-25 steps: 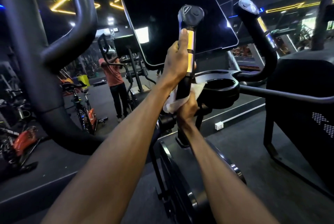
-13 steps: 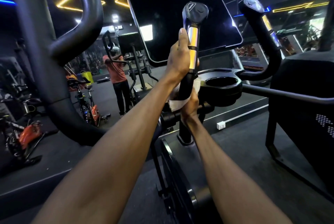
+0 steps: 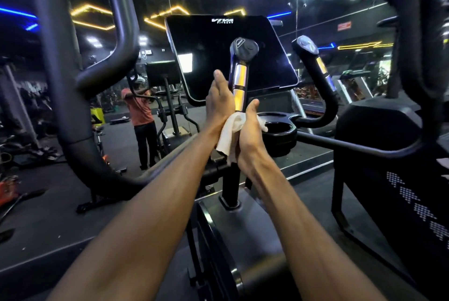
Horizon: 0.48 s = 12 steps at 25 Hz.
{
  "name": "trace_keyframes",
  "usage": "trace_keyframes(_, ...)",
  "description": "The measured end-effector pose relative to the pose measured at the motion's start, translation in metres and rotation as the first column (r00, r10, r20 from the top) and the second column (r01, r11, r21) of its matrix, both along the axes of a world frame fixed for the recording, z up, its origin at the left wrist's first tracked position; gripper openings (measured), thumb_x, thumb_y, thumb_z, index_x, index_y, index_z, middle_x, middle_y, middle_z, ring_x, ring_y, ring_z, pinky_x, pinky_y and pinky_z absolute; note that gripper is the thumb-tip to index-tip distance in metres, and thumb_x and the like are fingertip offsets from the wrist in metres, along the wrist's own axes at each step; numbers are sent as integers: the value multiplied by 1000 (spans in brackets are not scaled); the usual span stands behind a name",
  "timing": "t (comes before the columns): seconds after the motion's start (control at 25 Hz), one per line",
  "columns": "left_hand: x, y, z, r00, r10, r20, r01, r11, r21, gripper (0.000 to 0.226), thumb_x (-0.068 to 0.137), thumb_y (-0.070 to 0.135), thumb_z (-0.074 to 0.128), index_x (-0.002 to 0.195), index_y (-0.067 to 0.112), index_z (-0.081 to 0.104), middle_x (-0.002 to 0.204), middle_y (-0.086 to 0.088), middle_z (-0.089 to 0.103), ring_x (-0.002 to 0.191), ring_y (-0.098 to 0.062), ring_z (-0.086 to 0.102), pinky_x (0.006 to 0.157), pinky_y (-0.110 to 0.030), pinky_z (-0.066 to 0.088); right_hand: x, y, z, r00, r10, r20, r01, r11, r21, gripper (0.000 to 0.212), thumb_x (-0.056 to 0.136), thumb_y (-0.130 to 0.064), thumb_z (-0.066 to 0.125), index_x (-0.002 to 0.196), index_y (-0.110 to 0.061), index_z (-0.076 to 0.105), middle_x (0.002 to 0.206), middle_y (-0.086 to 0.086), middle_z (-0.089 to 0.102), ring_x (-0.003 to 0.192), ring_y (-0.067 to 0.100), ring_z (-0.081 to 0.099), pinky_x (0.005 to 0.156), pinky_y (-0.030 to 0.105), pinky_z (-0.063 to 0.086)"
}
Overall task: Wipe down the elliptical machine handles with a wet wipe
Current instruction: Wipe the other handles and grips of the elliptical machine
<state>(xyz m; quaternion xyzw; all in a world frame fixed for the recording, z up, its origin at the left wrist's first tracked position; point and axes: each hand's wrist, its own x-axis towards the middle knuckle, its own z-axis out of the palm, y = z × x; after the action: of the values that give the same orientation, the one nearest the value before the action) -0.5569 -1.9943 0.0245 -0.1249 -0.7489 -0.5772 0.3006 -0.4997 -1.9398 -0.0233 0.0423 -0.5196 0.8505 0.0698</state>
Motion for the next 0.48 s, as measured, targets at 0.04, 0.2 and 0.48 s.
trace_keyframes(0.04,3,-1,-5,1000,10,-1,-10,999,41,59,104,51,16,113,8,56,97,-4,60,92,-19,60,76,-31,45,5,4,5,1000,14,-10,-13,999,29,76,99,-66,22,111,-4,64,85,13,70,83,22,69,81,37,57)
trace_keyframes(0.2,19,-15,-28,974,-51,-221,53,999,0,46,91,58,49,97,13,49,86,-7,54,72,-14,51,62,-26,45,2,17,19,994,107,-18,-107,994,-8,90,92,-76,21,121,-5,67,107,18,73,107,32,69,99,47,53)
trace_keyframes(0.48,34,-31,-64,953,-37,-301,-65,944,-322,20,92,29,64,102,16,55,95,-1,53,80,-12,52,69,-24,45,5,11,32,997,67,-30,-65,996,66,72,97,-69,29,127,-9,55,70,5,63,60,15,64,58,26,54)
